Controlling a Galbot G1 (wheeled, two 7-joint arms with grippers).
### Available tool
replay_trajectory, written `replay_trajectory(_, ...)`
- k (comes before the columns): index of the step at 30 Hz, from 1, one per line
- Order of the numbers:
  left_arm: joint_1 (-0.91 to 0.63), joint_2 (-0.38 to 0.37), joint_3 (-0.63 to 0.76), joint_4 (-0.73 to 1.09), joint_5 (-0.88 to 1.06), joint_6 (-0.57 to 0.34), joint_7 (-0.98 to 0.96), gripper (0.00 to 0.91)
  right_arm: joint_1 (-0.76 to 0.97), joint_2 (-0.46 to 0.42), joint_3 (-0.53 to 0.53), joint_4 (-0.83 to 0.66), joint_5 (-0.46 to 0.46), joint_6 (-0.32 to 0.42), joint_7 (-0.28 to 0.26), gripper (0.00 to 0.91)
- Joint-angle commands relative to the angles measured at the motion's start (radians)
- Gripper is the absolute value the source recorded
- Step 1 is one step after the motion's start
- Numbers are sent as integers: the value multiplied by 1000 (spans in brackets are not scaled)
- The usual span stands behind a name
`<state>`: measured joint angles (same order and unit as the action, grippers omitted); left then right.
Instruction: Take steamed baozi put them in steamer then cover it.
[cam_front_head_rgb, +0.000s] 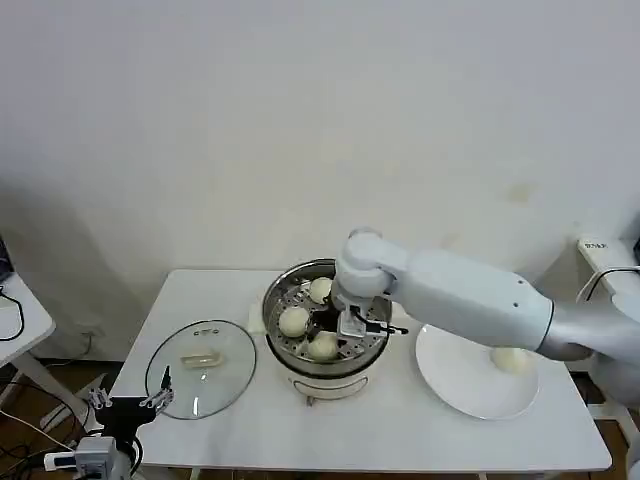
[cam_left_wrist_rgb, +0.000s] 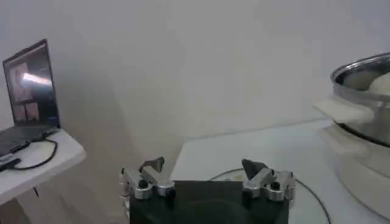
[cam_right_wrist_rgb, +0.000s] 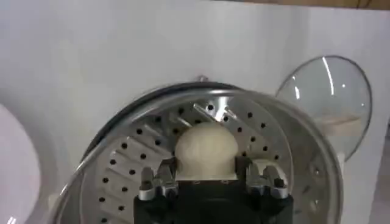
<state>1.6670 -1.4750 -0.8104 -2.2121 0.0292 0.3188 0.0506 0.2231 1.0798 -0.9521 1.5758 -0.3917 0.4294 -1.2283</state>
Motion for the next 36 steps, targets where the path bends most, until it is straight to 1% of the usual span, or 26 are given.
replay_trajectory(1, 1, 0, 1, 5, 0, -1, -1, 907, 1, 4, -7, 9, 16, 1, -3, 625)
replay_trajectory(5, -1, 2, 0, 4, -1, -1, -1, 907, 4, 3, -13, 12, 18, -5, -13, 635)
replay_trajectory(6, -2, 2, 0, 6, -1, -1, -1, 907, 4, 2, -14, 13, 25, -7, -13, 725)
replay_trajectory(7, -2, 4, 0, 8, -1, -1, -1, 907, 4, 3, -13, 12, 29, -11, -12, 907)
replay_trajectory(12, -3, 1, 1, 7, 0, -1, -2, 907, 4, 7, -12, 7, 20, -13, 0, 907)
replay_trajectory(17, 0, 2, 2, 9, 0, -1, -3, 907, 6, -3, 2, 13, -25, -9, 0, 907)
replay_trajectory(23, -5, 3, 1, 11, -3, -1, -1, 907, 11, -27, 20, 14, -50, -10, 24, 907)
replay_trajectory(25, -5, 3, 1, 6, -4, -1, 0, 907, 33, -56, 34, 26, -52, -10, 28, 907)
replay_trajectory(27, -8, 5, -1, 3, -5, 1, 2, 907, 59, -81, 52, 39, -73, -7, 24, 907)
replay_trajectory(30, -14, 10, 0, 10, -11, 1, 1, 907, 95, -127, 65, 51, -72, -12, 26, 907)
replay_trajectory(32, -12, 9, 2, 8, -11, 1, 1, 907, 108, -172, 79, 71, -62, -30, 27, 907)
replay_trajectory(34, -8, 9, 4, 1, -11, 0, 1, 907, 111, -198, 93, 76, -43, -41, 28, 907)
replay_trajectory(35, -6, 8, 4, -4, -11, 0, 1, 907, 108, -239, 119, 76, -21, -62, 42, 907)
replay_trajectory(36, -5, 9, 4, -5, -11, 0, 1, 907, 106, -253, 133, 77, -10, -72, 49, 907)
